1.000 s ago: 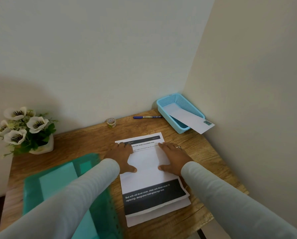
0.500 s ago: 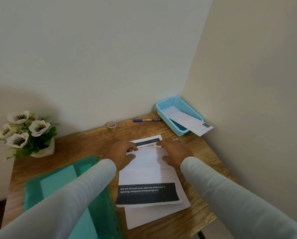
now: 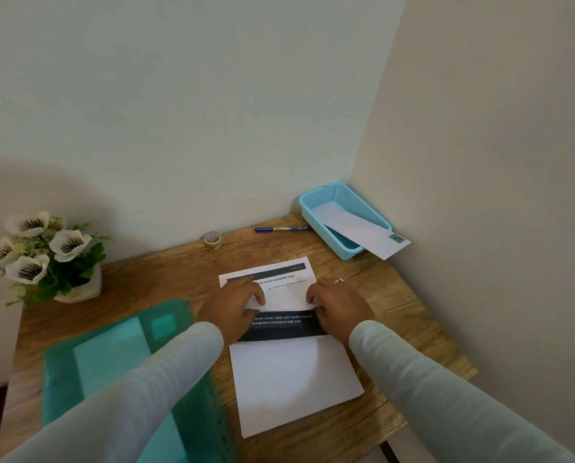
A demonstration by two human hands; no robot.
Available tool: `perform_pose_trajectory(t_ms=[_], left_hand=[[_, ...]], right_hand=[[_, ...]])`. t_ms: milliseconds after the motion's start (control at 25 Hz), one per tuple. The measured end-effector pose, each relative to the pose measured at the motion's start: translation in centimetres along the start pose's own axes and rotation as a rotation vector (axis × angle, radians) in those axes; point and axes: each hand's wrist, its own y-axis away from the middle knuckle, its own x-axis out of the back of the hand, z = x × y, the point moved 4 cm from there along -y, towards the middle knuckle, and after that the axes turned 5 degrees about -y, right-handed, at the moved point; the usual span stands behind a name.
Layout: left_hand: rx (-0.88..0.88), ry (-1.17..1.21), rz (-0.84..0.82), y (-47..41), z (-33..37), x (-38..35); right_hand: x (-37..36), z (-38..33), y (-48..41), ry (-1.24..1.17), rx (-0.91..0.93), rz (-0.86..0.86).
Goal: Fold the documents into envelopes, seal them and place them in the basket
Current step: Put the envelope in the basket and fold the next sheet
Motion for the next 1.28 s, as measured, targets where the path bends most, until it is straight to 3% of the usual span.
perform_pose_trajectory(t_ms=[200, 480, 680, 840, 1080, 1280], left_hand=[[-0.008, -0.152, -0.096, 0.9, -0.9, -2.2], [-0.030, -0.416, -0.090, -0.5, 1.4, -4.4], [0.037, -0.528, -0.144, -0.1, -2.5, -4.7], [0.037, -0.525, -0.144, 0.1, -3.7, -4.8], [0.042, -0.533, -0.136, -0.1, -4.0, -5.3], [0.049, -0.548, -0.144, -0.1, -4.0, -5.2]], right_hand=[[-2.8, 0.3, 1.3, -0.047, -0.009, -0.086], [-5.1, 0.0, 1.2, 0.012, -0.046, -0.043], [-6.0, 0.1, 1.3, 0.082, -0.047, -0.050], [-6.8, -1.0, 0.8, 0.161, -0.103, -0.077], [-8.5, -4.8, -2.1, 0.120, 0.057, -0.111], [-7.9, -3.0, -1.9, 0.114, 0.015, -0.102]])
